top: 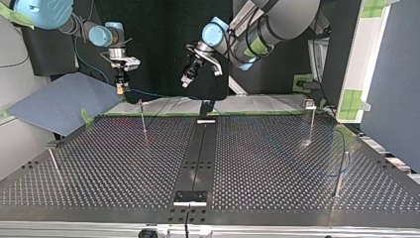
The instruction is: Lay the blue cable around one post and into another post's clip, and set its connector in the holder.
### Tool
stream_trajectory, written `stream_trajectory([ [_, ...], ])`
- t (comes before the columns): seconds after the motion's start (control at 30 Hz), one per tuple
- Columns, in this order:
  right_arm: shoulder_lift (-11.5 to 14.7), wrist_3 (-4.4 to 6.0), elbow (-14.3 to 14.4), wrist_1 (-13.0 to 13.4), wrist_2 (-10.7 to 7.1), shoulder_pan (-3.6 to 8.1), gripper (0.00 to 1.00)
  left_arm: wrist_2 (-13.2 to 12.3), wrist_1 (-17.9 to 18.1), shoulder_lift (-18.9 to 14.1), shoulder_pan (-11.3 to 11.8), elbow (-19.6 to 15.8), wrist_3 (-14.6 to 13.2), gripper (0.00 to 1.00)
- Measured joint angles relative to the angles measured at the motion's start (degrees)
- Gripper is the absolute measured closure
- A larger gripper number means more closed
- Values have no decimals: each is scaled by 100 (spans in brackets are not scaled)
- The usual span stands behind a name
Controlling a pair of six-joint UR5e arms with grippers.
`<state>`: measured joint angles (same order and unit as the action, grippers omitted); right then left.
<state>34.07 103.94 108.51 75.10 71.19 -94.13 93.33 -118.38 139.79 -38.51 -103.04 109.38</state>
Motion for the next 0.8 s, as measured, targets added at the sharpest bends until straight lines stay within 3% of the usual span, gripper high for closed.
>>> stream_trajectory([
  [0.33, 1, -3, -7, -12, -7, -5, 100, 541, -537, 544, -220, 544, -531, 1],
  [0.5, 0, -15, -9, -25, -5, -11, 100, 752, -763, 767, -264, 705, -649, 1],
  [0.8, 0, -29, -9, -9, 1, -40, 100, 517, -966, 1080, -304, 811, -663, 1],
])
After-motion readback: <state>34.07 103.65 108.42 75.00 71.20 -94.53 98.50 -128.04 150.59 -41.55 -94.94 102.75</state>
